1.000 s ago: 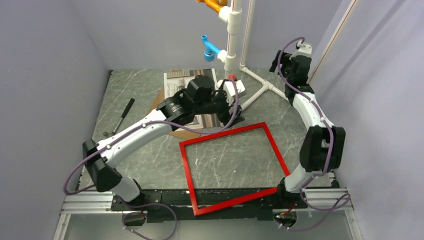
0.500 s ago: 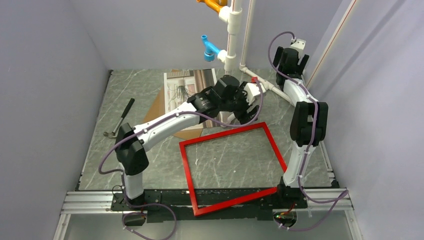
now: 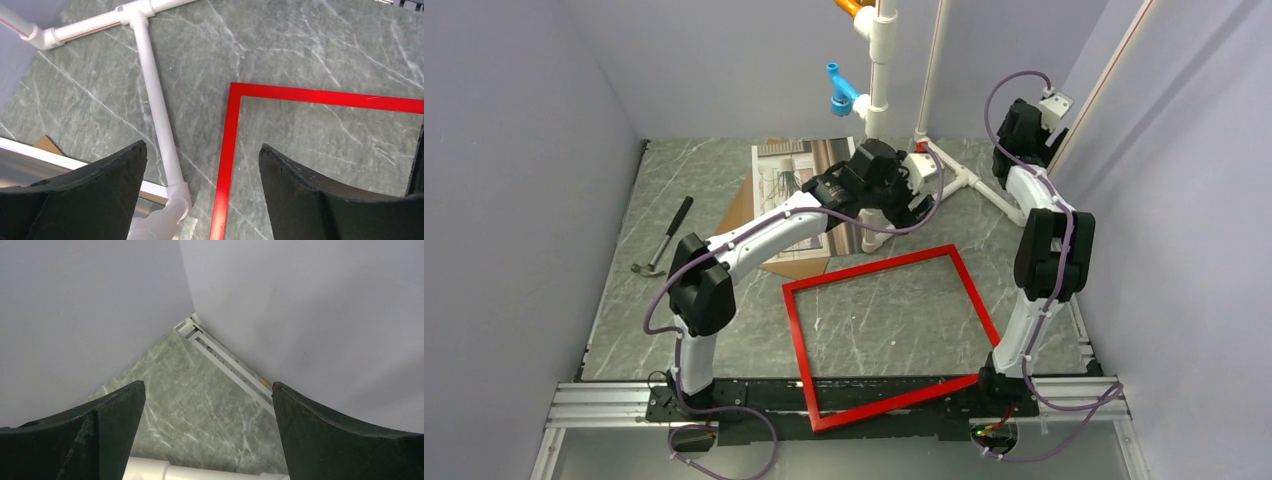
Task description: Put the photo into the frame
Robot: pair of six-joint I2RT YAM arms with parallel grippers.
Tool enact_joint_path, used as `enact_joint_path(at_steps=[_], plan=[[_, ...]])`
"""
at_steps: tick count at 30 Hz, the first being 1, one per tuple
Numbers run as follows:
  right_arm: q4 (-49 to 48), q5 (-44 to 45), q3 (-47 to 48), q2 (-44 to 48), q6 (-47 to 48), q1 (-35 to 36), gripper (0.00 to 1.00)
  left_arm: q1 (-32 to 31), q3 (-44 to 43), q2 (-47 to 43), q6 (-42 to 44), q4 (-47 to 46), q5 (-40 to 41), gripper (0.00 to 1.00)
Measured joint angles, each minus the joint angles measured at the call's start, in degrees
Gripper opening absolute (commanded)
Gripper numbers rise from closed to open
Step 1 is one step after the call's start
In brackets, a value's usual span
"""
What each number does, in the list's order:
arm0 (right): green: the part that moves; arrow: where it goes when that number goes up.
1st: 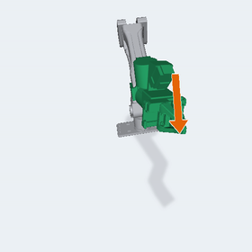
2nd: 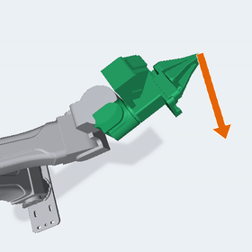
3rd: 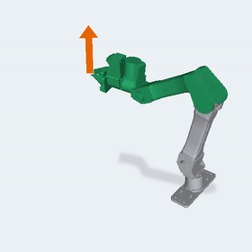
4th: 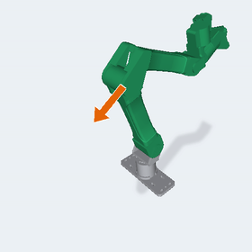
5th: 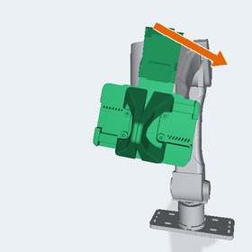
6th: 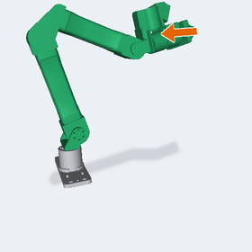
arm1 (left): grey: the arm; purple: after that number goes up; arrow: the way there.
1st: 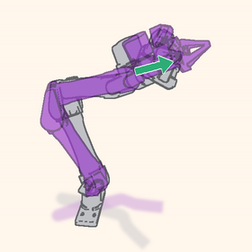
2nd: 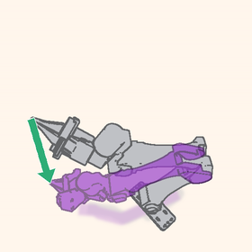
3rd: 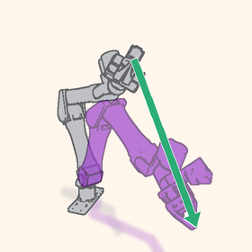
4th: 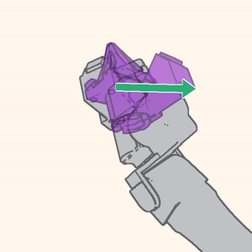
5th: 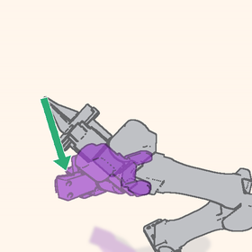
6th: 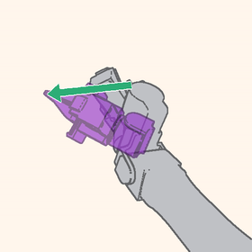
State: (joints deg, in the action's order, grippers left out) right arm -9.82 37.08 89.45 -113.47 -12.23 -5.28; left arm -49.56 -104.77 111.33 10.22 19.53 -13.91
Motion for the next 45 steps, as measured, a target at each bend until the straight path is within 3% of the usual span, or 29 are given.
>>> enact_joint_path(at_steps=[17, 26, 36, 45], plan=[[1.2, 1.4, -17.4, 14.2, -10.3, -7.0, 0.99, 7.9, -1.2, 0.7, 4.4, 3.9, -7.3, 0.91], [0.9, -0.5, -21.0, 16.6, -11.3, -7.3, 0.99, 8.6, -2.3, 1.4, 4.9, 6.0, -13.1, 0.97], [0.1, -16.8, -21.6, 16.9, -11.1, -7.6, 0.99, 5.3, 0.5, -0.6, 4.9, 7.0, -14.5, 0.99], [-0.4, -29.6, -21.0, 16.8, -7.6, -4.9, 1.0, 2.1, 9.1, -12.9, 1.5, 4.9, -13.0, 0.99]])
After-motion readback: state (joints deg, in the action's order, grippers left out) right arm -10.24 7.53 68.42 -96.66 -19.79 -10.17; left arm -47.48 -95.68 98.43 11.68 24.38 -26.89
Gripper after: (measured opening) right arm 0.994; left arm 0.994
